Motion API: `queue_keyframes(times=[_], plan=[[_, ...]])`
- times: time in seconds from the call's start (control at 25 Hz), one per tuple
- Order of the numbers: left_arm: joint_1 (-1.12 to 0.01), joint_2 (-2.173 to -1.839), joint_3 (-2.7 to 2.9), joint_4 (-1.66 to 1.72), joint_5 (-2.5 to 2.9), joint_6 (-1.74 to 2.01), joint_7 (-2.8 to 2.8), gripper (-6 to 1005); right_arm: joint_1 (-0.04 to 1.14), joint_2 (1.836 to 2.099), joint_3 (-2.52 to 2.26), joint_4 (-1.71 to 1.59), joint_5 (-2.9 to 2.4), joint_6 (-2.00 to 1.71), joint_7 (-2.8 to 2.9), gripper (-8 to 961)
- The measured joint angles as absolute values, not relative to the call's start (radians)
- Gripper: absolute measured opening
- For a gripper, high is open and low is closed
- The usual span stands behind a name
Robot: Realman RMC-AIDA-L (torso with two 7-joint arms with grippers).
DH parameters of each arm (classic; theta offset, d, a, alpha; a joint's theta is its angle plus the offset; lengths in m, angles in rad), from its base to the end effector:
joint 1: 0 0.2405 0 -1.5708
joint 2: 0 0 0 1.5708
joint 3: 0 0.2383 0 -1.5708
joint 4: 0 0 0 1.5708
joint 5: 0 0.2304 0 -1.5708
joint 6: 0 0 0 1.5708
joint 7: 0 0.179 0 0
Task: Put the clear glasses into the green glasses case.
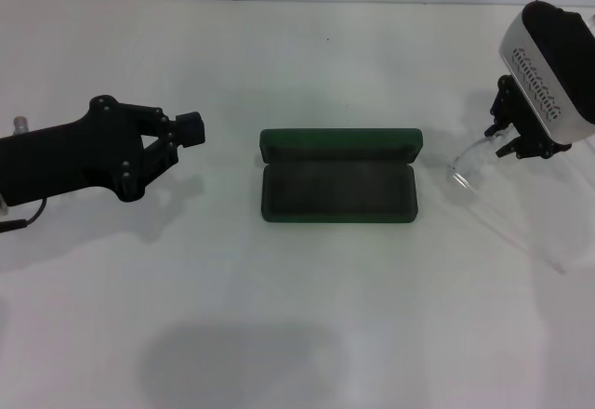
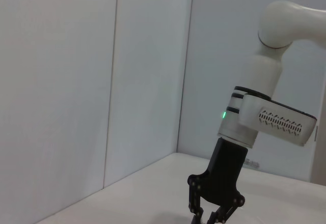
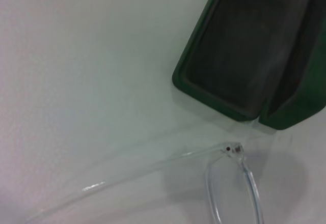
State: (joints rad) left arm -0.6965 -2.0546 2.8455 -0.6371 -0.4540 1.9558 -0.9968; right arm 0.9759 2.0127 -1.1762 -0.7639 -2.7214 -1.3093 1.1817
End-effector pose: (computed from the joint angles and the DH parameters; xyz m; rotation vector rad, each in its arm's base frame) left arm -0.2620 0.3185 0.0269 -2.6322 -0.3766 -0.9118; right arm 0.1872 0.4524 -0.0255 -2.7857 -0.8397 -0.8764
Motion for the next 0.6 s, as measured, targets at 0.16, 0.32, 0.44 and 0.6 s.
queue_keyframes(times=[0.16,0.32,0.44,0.6], plan=[[-0.695,-2.055,2.846,-0.637,-0.455,1.956,-0.996,36,0.971,2.015,-1.176,-0.766,-2.725,-1.306,1.186,227],[-0.694,-2.056,2.846,-0.637,-0.455,1.956,-0.991,35,0.969,2.016,-1.181,-0.77,-2.726,-1.302,1.205,185],[-0.689,-2.057,2.846,-0.636,-0.457,1.956,-0.989,35,0.968,2.017,-1.182,-0.781,-2.728,-1.314,1.226,164],[-0.684,-2.057,2.846,-0.636,-0.458,1.958,-0.989,35,0.955,2.02,-1.188,-0.828,-2.729,-1.345,1.271,144]])
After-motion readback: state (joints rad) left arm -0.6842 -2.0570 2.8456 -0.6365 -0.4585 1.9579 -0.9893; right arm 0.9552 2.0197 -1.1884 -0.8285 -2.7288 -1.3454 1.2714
